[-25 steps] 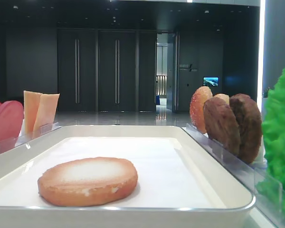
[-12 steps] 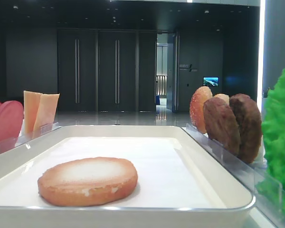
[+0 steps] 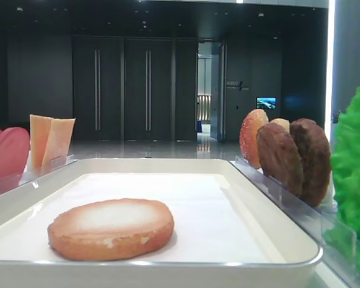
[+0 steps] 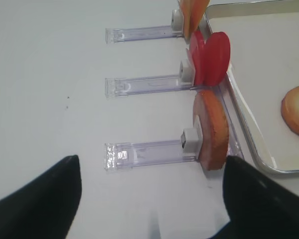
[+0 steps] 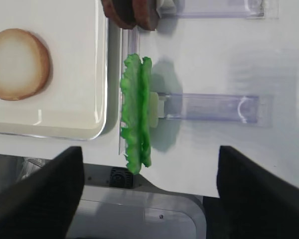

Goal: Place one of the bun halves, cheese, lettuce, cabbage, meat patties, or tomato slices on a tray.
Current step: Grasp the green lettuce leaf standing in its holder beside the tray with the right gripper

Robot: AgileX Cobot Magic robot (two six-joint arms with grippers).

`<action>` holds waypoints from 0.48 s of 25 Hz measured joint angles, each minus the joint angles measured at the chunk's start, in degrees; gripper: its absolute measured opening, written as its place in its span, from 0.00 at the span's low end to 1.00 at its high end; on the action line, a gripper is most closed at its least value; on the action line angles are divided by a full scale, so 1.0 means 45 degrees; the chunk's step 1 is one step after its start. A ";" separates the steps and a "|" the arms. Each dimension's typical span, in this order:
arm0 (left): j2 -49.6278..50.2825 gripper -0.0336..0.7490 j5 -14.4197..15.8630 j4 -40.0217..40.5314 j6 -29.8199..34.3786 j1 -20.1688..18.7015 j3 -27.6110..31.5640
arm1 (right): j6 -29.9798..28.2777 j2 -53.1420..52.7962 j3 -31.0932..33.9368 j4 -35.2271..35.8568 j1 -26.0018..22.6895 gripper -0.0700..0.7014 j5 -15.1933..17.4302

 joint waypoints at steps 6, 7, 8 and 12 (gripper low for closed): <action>0.0000 0.93 0.0000 0.0000 0.0000 0.0000 0.0000 | 0.0986 0.1143 0.0000 -0.0377 0.0978 0.77 -0.0844; 0.0000 0.93 0.0000 0.0000 0.0000 0.0000 0.0000 | 0.1013 0.1298 0.0000 -0.0403 0.1021 0.77 -0.0987; 0.0000 0.93 0.0000 0.0000 0.0000 0.0000 0.0000 | 0.1039 0.1434 0.0000 -0.0403 0.1049 0.77 -0.1092; 0.0000 0.93 0.0000 0.0000 0.0000 0.0000 0.0000 | 0.1085 0.1874 0.0000 -0.0488 0.1076 0.77 -0.1142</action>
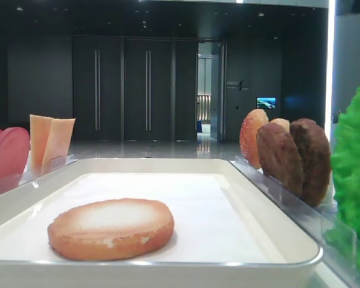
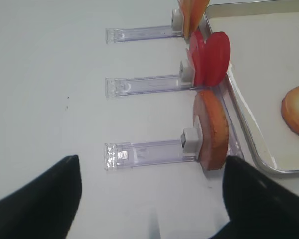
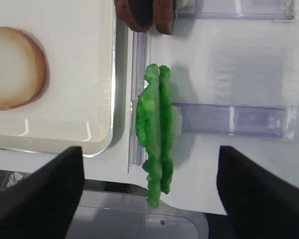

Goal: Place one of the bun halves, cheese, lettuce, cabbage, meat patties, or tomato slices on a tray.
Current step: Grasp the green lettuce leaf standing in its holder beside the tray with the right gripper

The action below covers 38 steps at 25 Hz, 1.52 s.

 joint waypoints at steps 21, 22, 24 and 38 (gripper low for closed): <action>0.0000 0.93 0.0000 0.0000 0.0000 0.0000 0.0000 | -0.0256 0.1941 0.0000 0.0000 0.0285 0.77 -0.0383; 0.0000 0.93 0.0000 0.0000 0.0000 0.0000 0.0000 | -0.0269 0.1941 0.0000 0.0000 0.0304 0.77 -0.0383; 0.0000 0.93 0.0000 0.0000 0.0000 0.0000 0.0000 | -0.0269 0.1941 0.0000 0.0000 0.0304 0.77 -0.0425; 0.0000 0.93 0.0000 0.0000 0.0000 0.0000 0.0000 | -0.0306 0.1975 0.0000 0.0000 0.0432 0.77 -0.0438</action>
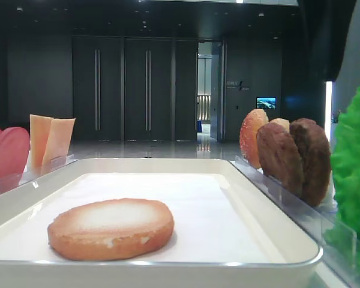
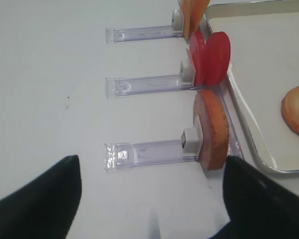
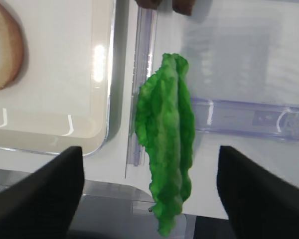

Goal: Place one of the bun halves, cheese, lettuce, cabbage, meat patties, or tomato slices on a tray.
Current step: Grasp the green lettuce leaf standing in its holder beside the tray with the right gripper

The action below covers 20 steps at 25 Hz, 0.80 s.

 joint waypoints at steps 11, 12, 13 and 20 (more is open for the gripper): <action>0.0000 0.93 0.0000 0.0000 0.0000 0.0000 0.0000 | -0.0006 0.0692 0.0000 0.0587 0.0000 0.74 0.0038; 0.0000 0.93 0.0000 0.0000 0.0000 0.0000 0.0000 | -0.0006 0.0692 0.0000 0.0585 0.0000 0.71 0.0048; 0.0000 0.93 0.0000 0.0000 0.0000 0.0000 0.0000 | -0.0006 0.0692 0.0000 0.0585 0.0000 0.68 0.0058; 0.0000 0.93 0.0000 0.0000 0.0000 0.0000 0.0000 | -0.0006 0.0692 0.0000 0.0585 0.0000 0.29 0.0148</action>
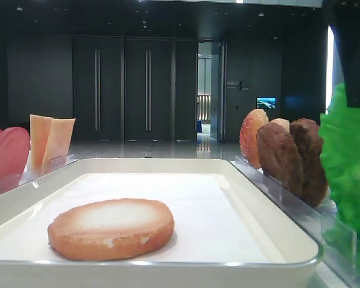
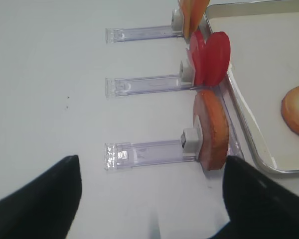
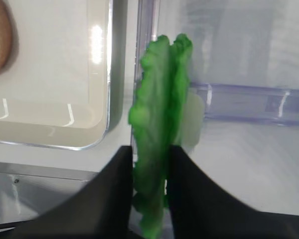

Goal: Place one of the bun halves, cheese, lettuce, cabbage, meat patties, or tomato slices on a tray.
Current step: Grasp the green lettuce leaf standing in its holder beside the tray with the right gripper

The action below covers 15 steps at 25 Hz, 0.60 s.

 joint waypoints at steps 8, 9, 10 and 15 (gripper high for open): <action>0.0000 0.93 0.0000 0.0000 0.0000 0.0000 0.0000 | 0.0000 0.0000 -0.0024 0.0000 0.0000 0.14 0.0119; 0.0000 0.93 0.0000 0.0000 0.0000 0.0000 0.0000 | 0.0000 0.0000 -0.0024 0.0000 0.0000 0.14 0.0162; 0.0000 0.93 0.0000 0.0000 0.0000 0.0000 0.0000 | 0.0000 0.0000 -0.0024 0.0000 0.0000 0.14 0.0215; 0.0000 0.93 0.0000 0.0000 0.0000 0.0000 0.0000 | 0.0000 0.0000 -0.0024 0.0005 0.0000 0.14 0.0567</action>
